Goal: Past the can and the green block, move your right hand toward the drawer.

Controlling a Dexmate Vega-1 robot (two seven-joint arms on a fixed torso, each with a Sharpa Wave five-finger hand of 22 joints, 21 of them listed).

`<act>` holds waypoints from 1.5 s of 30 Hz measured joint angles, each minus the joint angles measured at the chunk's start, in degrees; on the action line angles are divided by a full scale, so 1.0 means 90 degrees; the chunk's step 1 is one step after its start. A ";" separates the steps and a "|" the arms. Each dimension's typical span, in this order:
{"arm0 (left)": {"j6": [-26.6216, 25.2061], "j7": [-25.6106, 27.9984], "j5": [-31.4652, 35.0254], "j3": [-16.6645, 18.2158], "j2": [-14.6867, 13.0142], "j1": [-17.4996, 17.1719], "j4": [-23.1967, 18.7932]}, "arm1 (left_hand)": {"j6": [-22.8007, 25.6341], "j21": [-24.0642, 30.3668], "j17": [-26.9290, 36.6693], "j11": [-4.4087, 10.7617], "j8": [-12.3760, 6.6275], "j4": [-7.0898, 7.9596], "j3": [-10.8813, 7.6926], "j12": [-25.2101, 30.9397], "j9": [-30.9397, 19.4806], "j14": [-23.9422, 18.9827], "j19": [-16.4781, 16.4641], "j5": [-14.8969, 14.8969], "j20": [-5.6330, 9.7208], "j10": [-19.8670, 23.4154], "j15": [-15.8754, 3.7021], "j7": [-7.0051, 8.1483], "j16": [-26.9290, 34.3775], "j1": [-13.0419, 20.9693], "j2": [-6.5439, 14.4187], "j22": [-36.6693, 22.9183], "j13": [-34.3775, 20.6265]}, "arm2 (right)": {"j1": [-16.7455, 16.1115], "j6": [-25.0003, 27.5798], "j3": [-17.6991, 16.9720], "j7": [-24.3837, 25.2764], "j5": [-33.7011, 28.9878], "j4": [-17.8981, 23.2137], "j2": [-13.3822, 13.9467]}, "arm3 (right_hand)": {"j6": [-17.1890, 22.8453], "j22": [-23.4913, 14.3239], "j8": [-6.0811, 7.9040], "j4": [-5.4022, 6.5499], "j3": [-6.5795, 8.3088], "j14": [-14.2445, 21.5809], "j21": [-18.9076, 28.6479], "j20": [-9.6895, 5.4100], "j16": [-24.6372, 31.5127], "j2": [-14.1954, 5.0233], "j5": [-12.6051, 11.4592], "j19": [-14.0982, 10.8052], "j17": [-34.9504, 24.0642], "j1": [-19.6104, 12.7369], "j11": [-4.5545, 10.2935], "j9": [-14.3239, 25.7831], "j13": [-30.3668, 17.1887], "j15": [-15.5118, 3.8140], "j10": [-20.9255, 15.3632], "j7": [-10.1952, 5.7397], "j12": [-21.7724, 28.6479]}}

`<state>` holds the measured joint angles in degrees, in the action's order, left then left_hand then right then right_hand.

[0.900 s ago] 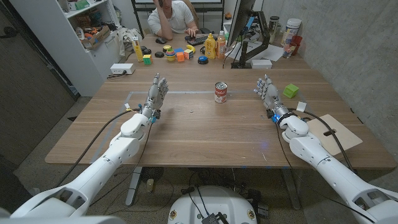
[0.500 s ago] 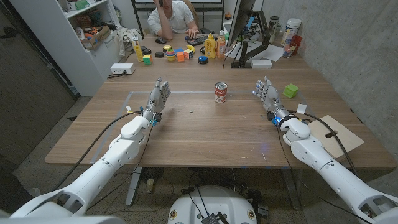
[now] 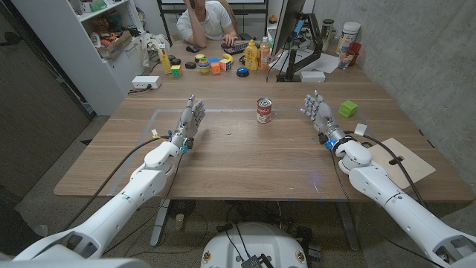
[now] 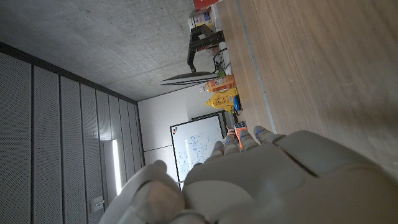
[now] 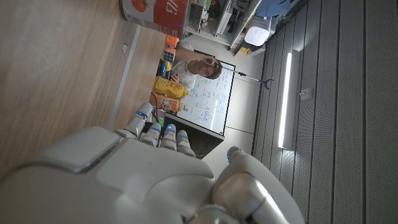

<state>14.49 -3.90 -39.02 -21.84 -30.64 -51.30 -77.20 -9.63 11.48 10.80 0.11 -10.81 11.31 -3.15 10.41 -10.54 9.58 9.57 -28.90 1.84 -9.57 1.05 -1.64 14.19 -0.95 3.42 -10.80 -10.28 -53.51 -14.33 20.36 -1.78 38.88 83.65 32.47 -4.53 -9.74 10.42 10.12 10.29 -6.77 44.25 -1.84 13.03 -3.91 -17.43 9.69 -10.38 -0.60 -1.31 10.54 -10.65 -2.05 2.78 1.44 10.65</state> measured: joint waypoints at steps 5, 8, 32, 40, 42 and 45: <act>0.0000 0.0000 0.0000 0.0016 -0.0001 -0.0025 0.0007 | 0.0000 0.0000 0.0000 0.0000 0.0000 0.0000 0.0000 0.0000 0.0000 0.0000 0.0000 0.0000 0.0000 0.0000 0.0000 0.0000 0.0000 0.0000 0.0000 0.0000 0.0000 | 0.0000 0.0047 0.0000 0.0110 -0.0153 0.0000 0.0000 | 0.0000 0.0000 0.0000 -0.0029 -0.0026 -0.0009 -0.0049 0.0000 0.0000 -0.0024 0.0000 0.0000 0.0000 -0.0025 -0.0017 0.0000 0.0000 0.0058 0.0017 0.0000 0.0000; 0.0026 -0.0063 -0.0051 0.0021 -0.0001 -0.0034 0.0029 | 0.0000 0.0000 0.0000 0.0000 0.0000 0.0000 0.0000 -0.0004 0.0000 0.0000 0.0000 0.0000 0.0000 0.0000 0.0000 0.0000 0.0000 0.0000 0.0000 0.0001 0.0000 | 0.0002 0.0088 -0.0026 0.0216 -0.0273 0.0456 0.0237 | 0.0001 0.0000 0.0000 -0.0072 -0.0035 0.0037 -0.0049 0.0000 0.0000 -0.0058 0.0000 0.0000 0.0022 -0.0067 -0.0017 0.0000 0.0000 0.0104 0.0017 0.0000 0.0000; 0.0136 -0.0270 -0.0109 0.0043 0.0057 0.0096 0.0338 | 0.0000 0.0000 -0.0001 0.0000 0.0000 -0.0001 0.0000 -0.0005 0.0001 0.0000 -0.0001 0.0000 0.0000 0.0000 0.0000 0.0000 -0.0001 0.0000 0.0000 0.0002 0.0001 | -0.0903 0.1318 -0.0912 0.2250 -0.2643 0.3018 0.1677 | 0.0417 0.0016 0.0098 -0.0380 -0.0201 0.0368 -0.0210 0.0232 0.0000 0.0033 0.0031 -0.0464 0.0059 -0.0443 0.0090 -0.0001 -0.0001 0.0226 -0.0482 -0.0161 0.0098; 0.0142 -0.0324 -0.0106 0.0020 0.0082 0.0154 0.0418 | 0.0000 0.0000 -0.0001 0.0000 0.0000 0.0017 0.0018 -0.0005 0.0001 0.0000 -0.0001 0.0000 0.0000 0.0000 0.0000 0.0000 -0.0001 0.0000 0.0000 0.0002 0.0002 | -0.1629 0.1873 -0.1423 0.2789 -0.3568 0.3859 0.2019 | 0.0725 0.0015 0.0148 -0.0458 -0.0279 0.0545 -0.0333 0.0621 0.0000 0.0122 0.0031 -0.0661 0.0049 -0.0529 0.0167 -0.0002 -0.0002 0.0333 -0.0696 -0.0436 0.0148; 0.0141 -0.0338 -0.0103 0.0012 0.0088 0.0167 0.0433 | 0.0000 0.0000 -0.0002 0.0000 0.0000 0.0026 0.0027 -0.0005 0.0001 0.0000 -0.0001 0.0000 0.0000 0.0000 0.0000 0.0000 -0.0001 0.0000 0.0000 0.0002 0.0002 | -0.1819 0.1982 -0.1565 0.2869 -0.3737 0.4053 0.2072 | 0.0796 0.0016 0.0148 -0.0478 -0.0299 0.0636 -0.0366 0.0804 0.0000 0.0182 0.0054 -0.0710 0.0040 -0.0556 0.0215 -0.0002 -0.0002 0.0357 -0.0744 -0.0473 0.0148; 0.0142 -0.0358 -0.0097 -0.0015 0.0116 0.0211 0.0485 | 0.0001 0.0000 -0.0001 0.0000 0.0000 0.0026 0.0027 -0.0005 0.0001 0.0000 -0.0001 0.0000 0.0000 0.0000 0.0000 0.0000 -0.0001 0.0000 0.0000 0.0002 0.0001 | -0.2020 0.2330 -0.1713 0.3068 -0.4222 0.4261 0.2108 | 0.0957 0.0015 0.0185 -0.0489 -0.0374 0.0727 -0.0429 0.1063 0.0000 0.0303 0.0059 -0.0832 0.0041 -0.0504 0.0213 -0.0002 -0.0014 0.0418 -0.0832 -0.0508 0.0148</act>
<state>15.77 -7.12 -39.90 -21.98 -29.59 -49.40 -72.84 -9.63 11.47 10.79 0.10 -10.81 11.55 -2.91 10.36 -10.53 9.58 9.56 -28.90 1.84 -9.57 1.05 -1.64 14.18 -0.95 3.42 -10.78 -10.27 -71.68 6.64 4.95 25.83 0.88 122.00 51.44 4.08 -9.61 12.09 5.72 6.93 -0.23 40.39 7.73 13.03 -1.19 -16.90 2.20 -10.02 -5.14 0.61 10.52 -10.78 1.72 -4.72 -3.13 11.98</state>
